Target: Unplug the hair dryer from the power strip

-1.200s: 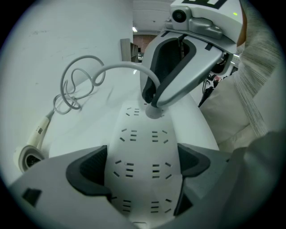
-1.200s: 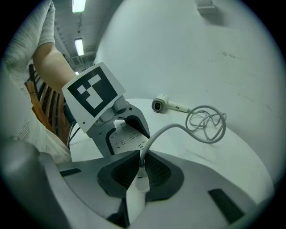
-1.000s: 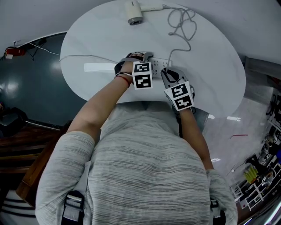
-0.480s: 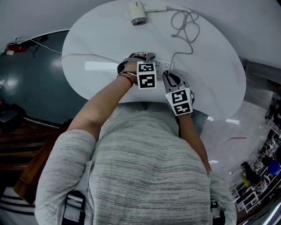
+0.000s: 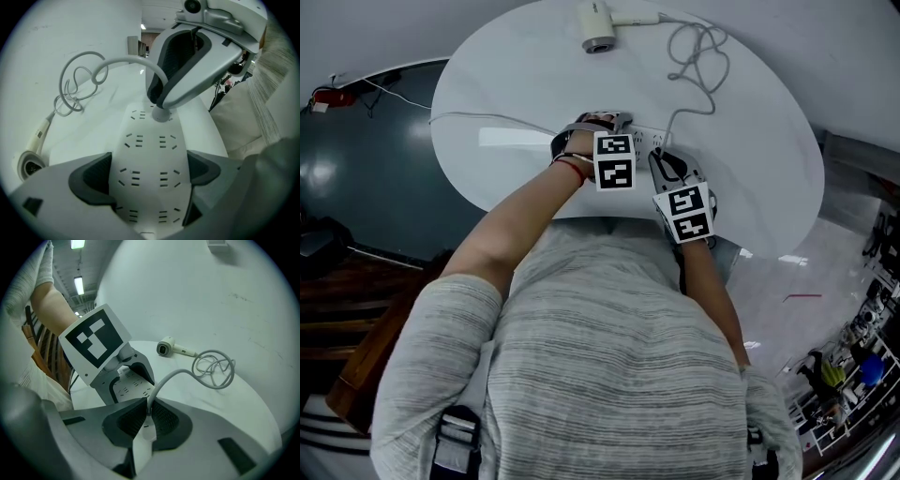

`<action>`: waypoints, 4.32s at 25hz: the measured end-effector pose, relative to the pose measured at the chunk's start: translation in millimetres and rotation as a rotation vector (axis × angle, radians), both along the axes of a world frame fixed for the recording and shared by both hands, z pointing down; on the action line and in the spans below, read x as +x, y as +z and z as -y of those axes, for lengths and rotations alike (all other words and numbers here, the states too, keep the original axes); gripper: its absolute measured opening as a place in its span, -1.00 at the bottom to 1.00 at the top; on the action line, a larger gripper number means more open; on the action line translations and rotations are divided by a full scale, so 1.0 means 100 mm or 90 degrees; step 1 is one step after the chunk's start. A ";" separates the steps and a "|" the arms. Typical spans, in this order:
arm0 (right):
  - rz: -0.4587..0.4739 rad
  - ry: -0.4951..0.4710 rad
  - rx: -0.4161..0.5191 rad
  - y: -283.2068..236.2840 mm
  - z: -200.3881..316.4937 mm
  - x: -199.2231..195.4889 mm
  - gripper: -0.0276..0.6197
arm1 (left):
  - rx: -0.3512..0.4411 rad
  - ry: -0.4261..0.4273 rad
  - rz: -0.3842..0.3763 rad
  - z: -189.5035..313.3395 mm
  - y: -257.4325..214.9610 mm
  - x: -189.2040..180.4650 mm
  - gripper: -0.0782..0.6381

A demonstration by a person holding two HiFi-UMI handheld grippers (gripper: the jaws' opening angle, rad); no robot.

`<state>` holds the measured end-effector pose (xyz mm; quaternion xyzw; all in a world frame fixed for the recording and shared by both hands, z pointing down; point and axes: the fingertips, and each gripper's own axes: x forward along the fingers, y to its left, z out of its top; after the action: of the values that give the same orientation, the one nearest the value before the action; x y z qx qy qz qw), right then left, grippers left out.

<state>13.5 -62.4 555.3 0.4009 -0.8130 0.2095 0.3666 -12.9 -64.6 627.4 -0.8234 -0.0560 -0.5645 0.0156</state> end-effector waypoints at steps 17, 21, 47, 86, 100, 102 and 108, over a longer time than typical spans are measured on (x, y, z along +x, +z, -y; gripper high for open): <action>-0.003 0.000 -0.036 0.02 0.05 0.02 -0.77 | 0.001 0.001 -0.001 0.00 0.00 0.01 0.53; -0.021 -0.004 -0.025 0.01 0.00 0.01 -0.77 | 0.000 0.001 0.001 0.00 0.01 0.02 0.53; 0.023 0.064 0.100 -0.75 0.20 0.36 -0.77 | 0.002 0.002 -0.006 -0.01 0.02 0.00 0.53; -0.015 0.078 -0.076 0.27 -0.04 0.70 -0.58 | 0.003 0.001 -0.008 0.00 0.01 -0.01 0.53; -0.011 0.157 -0.085 0.08 -0.10 0.89 -0.26 | 0.004 0.000 -0.008 0.02 0.03 0.00 0.53; -0.005 0.161 -0.068 -0.01 -0.10 0.88 -0.26 | 0.004 0.000 -0.008 0.02 0.03 0.00 0.53; 0.020 0.174 -0.020 -0.28 -0.07 0.86 -0.26 | 0.006 0.001 -0.009 0.02 0.03 -0.01 0.53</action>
<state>99.2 -55.0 527.2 0.4987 -0.7530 0.2766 0.3283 -14.2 -66.7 630.1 -0.8271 -0.0534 -0.5592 0.0203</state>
